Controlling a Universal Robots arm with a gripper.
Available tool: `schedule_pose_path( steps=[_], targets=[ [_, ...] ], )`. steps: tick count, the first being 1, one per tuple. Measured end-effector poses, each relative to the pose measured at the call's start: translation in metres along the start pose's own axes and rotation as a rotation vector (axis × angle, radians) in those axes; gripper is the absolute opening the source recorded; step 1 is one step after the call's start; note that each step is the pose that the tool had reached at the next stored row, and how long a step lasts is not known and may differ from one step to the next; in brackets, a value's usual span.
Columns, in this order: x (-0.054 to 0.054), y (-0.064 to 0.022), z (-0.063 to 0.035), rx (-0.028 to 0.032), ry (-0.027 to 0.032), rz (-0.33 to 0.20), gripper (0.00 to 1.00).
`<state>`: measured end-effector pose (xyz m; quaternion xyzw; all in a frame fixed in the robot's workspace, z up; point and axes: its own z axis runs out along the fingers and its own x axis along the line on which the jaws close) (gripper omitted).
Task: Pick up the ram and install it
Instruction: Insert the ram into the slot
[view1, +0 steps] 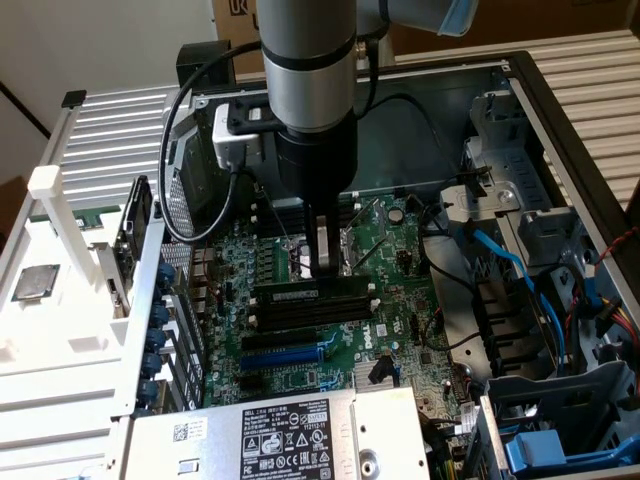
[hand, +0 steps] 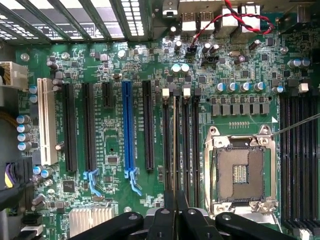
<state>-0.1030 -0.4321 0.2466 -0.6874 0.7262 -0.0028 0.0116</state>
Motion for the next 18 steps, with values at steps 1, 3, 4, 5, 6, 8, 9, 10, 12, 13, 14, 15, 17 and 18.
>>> schedule_pose_path(
  steps=[1,3,4,5,6,8,9,10,12,13,14,15,17,18],
  targets=[
    [0.0001,0.0000,0.0000,-0.0001,-0.0009,0.000,0.12],
    [0.0004,0.0001,0.0000,0.0001,-0.0015,0.000,0.12],
    [0.0005,0.0000,0.0000,0.0008,-0.0016,0.000,0.12],
    [0.0007,0.0008,0.0000,0.0084,-0.0019,0.000,0.12],
    [0.0008,0.0017,0.0000,0.0131,-0.0024,0.000,0.12],
    [0.0015,0.0035,0.0000,0.0214,-0.0028,0.000,0.12],
    [0.0027,0.0037,-0.0001,0.0241,-0.0028,-0.001,0.12],
    [0.0038,0.0038,0.0000,0.0260,-0.0030,-0.001,0.12],
    [0.0067,0.0037,-0.0001,0.0297,-0.0032,-0.001,0.12],
    [0.0079,0.0039,-0.0001,0.0324,-0.0033,-0.001,0.12],
    [0.0082,0.0050,-0.0002,0.0381,-0.0036,-0.001,0.12],
    [0.0082,0.0058,-0.0002,0.0417,-0.0038,-0.002,0.12],
    [0.0083,0.0073,-0.0003,0.0484,-0.0041,-0.002,0.12],
    [0.0083,0.0074,0.0001,0.0536,-0.0046,-0.002,0.12]
  ],
)
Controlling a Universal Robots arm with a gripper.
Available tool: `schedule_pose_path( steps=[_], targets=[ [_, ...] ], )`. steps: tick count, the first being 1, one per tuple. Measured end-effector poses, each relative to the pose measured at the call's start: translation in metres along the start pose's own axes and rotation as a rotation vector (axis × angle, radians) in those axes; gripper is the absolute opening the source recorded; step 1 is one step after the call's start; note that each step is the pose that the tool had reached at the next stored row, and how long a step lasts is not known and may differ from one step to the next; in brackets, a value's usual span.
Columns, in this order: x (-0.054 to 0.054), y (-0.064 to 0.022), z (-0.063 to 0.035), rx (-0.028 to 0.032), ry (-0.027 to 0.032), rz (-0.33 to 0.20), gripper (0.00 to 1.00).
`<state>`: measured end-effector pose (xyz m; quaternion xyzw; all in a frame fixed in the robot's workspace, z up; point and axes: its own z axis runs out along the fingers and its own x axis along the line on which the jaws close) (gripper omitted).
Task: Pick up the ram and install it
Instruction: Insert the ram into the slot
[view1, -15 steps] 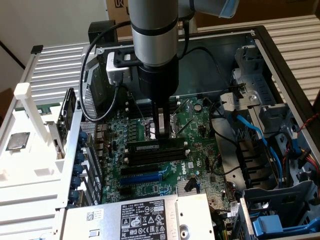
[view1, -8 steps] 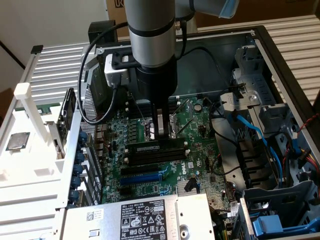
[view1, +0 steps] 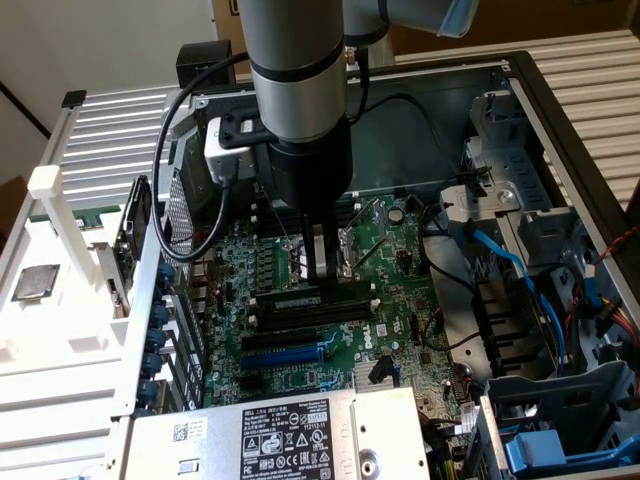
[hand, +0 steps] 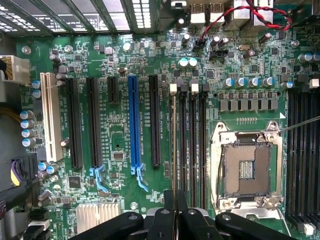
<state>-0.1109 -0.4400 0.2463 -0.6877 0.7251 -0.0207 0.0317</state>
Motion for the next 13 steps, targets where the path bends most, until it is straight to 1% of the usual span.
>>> schedule_pose_path(
  steps=[7,12,13],
  targets=[
    [-0.0013,0.0003,0.0019,0.0003,-0.0004,-0.003,0.12],
    [-0.0015,0.0003,0.0020,-0.0002,-0.0018,-0.023,0.12],
    [-0.0014,0.0003,0.0026,-0.0038,-0.0017,-0.023,0.12]
  ],
)
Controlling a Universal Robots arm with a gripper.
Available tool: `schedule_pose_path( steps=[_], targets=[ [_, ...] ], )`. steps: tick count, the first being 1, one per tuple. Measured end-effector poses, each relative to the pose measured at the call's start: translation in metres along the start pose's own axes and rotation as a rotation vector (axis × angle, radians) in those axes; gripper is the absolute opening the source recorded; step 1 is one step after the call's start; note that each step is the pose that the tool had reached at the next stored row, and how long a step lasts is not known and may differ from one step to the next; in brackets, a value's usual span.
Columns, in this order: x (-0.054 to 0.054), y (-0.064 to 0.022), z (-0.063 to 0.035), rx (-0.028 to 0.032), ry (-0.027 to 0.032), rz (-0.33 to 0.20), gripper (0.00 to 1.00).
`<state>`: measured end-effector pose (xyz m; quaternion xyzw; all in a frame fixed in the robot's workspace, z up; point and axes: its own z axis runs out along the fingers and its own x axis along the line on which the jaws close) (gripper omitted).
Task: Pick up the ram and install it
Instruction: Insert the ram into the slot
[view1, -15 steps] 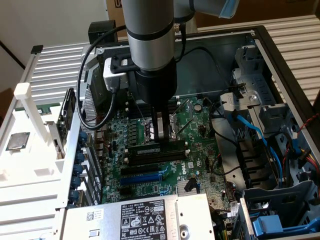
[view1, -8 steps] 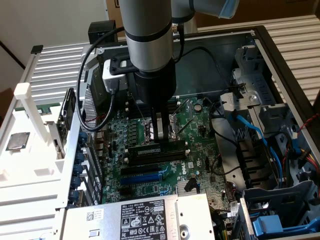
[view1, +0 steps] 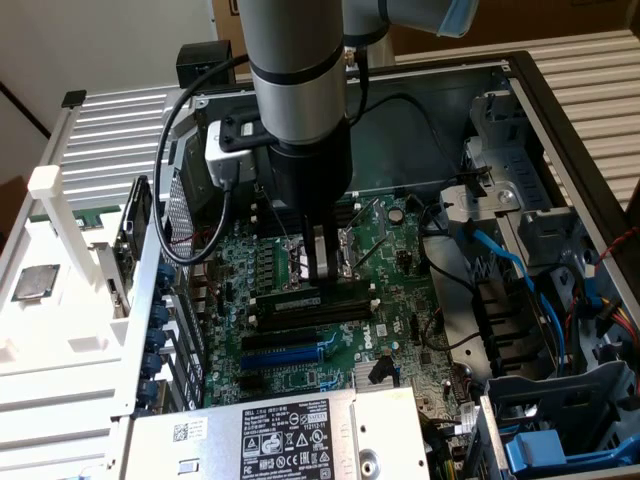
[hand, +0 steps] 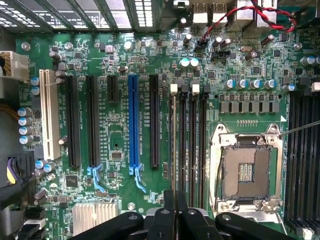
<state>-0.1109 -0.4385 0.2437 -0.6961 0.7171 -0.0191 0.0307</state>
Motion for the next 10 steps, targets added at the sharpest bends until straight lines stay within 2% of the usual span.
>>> schedule_pose_path(
  steps=[2,3,4,10],
  targets=[
    [0.0000,0.0000,0.0003,-0.0127,0.0005,0.000,0.12],
    [-0.0001,0.0000,0.0004,-0.0176,0.0006,0.000,0.12],
    [0.0000,0.0000,0.0004,-0.0197,0.0009,0.000,0.12],
    [-0.0018,-0.0012,0.0010,-0.0204,0.0004,-0.002,0.12]
  ],
)
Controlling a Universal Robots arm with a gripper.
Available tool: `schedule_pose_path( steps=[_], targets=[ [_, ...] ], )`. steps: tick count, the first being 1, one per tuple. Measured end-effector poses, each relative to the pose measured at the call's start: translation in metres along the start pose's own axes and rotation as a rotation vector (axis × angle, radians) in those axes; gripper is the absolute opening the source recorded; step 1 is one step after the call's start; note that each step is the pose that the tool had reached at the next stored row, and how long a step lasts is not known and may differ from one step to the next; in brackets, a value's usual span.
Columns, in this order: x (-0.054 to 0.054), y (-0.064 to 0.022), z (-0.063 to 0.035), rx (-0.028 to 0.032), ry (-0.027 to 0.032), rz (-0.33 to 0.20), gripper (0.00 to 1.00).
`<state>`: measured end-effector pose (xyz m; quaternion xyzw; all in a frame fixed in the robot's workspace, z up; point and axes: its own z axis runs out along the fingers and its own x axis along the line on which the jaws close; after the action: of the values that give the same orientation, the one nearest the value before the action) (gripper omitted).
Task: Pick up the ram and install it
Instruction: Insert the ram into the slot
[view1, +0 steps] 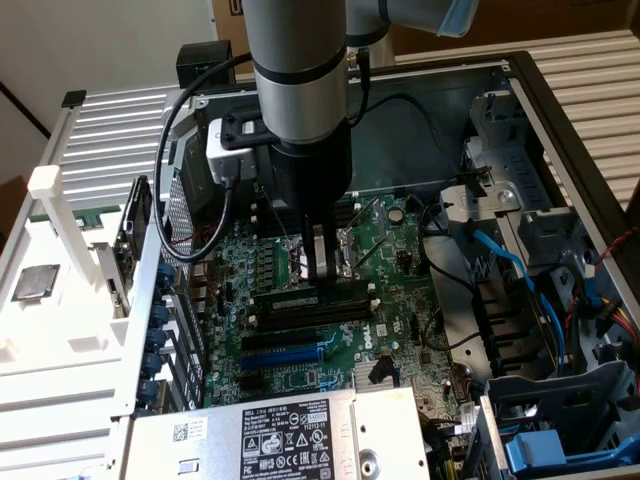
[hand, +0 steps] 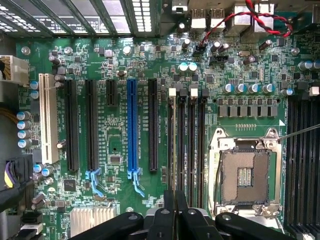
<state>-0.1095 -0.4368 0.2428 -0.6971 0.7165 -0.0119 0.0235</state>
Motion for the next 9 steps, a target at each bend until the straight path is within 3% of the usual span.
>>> schedule_pose_path(
  steps=[4,9],
  targets=[
    [-0.0001,-0.0041,0.0006,-0.0078,0.0003,-0.002,0.12],
    [-0.0001,-0.0040,0.0022,-0.0244,0.0006,-0.002,0.12]
  ],
)
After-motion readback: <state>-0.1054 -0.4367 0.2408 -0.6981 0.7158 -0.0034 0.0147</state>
